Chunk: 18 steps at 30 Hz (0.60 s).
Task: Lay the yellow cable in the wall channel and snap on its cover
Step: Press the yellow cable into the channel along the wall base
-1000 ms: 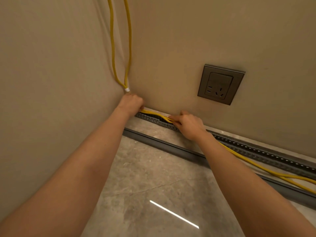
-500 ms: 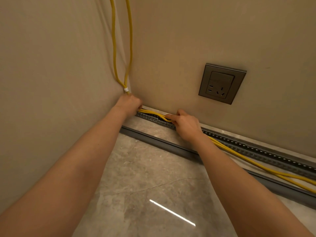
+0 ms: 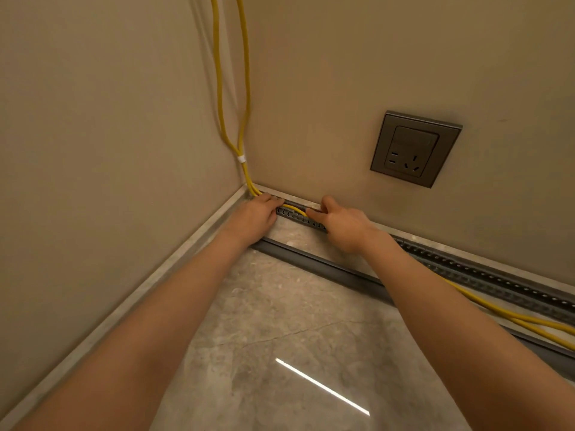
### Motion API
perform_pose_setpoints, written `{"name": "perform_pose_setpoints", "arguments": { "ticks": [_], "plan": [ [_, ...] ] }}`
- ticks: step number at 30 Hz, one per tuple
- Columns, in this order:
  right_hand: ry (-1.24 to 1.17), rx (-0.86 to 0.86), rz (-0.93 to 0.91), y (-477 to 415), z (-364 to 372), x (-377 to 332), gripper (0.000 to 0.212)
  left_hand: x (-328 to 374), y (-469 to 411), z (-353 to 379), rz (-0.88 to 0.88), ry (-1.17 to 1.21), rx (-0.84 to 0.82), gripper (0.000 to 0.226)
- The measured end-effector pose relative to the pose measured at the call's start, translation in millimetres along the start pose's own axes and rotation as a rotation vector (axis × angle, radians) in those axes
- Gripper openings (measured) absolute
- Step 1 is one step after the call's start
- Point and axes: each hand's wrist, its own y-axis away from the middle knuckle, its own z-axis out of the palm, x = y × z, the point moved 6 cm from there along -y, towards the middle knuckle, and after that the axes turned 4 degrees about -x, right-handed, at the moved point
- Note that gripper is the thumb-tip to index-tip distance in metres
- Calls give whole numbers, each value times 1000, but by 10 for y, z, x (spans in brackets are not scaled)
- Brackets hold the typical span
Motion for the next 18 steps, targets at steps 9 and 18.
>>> {"name": "perform_pose_setpoints", "arguments": {
  "ticks": [9,18],
  "plan": [
    [-211,123,63,25,-12,21,42,-88,-56,-52,-100,-232,-36,54],
    [-261,47,10,92,25,-8,53,-175,-82,-61,-216,-255,-196,63]
  ]
}}
